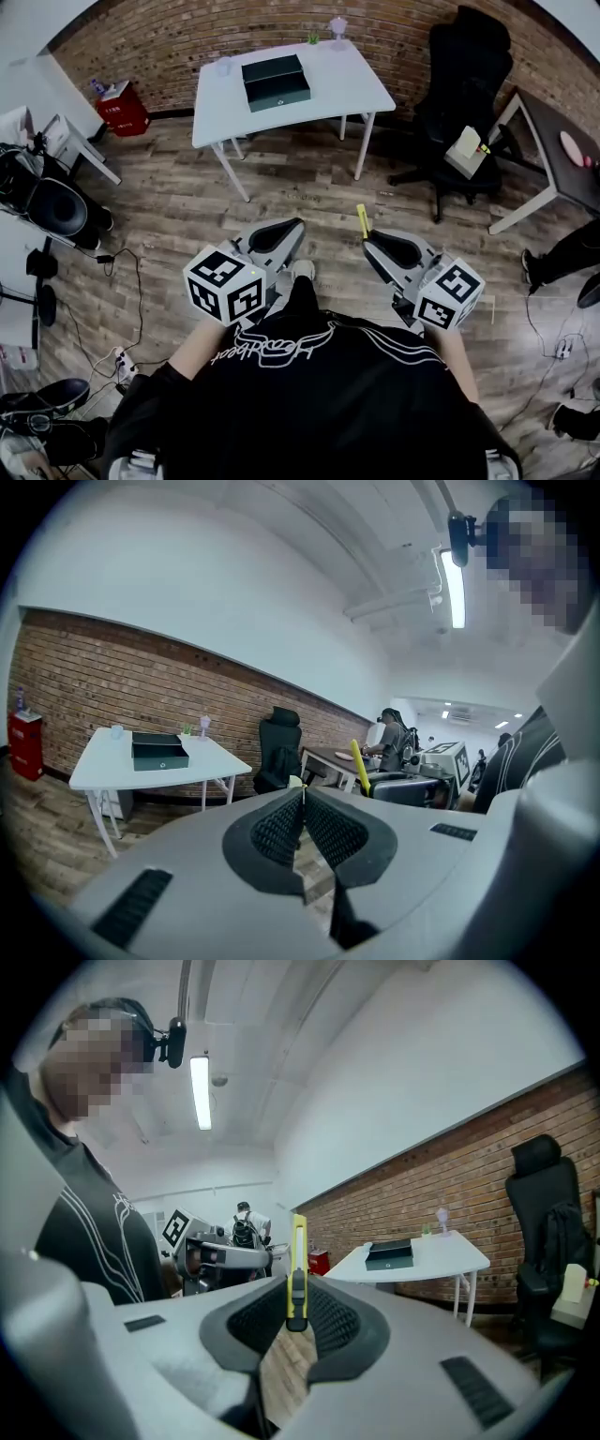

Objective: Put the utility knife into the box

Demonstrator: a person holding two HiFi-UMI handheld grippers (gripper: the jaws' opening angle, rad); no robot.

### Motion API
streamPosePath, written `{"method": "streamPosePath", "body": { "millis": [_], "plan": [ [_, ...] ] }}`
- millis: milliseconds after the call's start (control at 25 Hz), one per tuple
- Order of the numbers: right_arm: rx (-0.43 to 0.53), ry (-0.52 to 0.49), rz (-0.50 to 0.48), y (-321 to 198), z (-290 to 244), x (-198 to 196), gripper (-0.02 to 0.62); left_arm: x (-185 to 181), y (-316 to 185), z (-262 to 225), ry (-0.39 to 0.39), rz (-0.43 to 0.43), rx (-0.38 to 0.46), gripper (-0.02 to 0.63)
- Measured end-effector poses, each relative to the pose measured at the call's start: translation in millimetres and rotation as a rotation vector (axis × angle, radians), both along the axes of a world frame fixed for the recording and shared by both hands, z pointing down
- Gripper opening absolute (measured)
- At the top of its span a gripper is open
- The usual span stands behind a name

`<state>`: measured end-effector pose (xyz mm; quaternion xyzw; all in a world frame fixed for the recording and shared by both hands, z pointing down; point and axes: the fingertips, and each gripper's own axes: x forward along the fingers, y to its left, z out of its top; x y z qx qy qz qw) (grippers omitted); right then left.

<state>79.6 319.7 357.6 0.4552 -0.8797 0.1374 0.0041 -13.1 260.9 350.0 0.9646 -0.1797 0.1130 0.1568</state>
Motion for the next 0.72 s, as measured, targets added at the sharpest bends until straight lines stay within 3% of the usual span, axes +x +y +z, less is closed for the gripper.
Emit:
{"method": "streamPosePath", "body": {
  "millis": [440, 720],
  "plan": [
    [-0.025, 0.023, -0.018, -140.9, -2.6, 2.5, 0.067, 5.8, -138.1, 1.2, 0.022, -0.008, -0.038, 0.034],
    [-0.067, 0.052, -0.067, -254.5, 0.7, -2.8, 0.067, -3.6, -247.7, 9.6, 0.019, -0.073, -0.084, 0.034]
  ]
}}
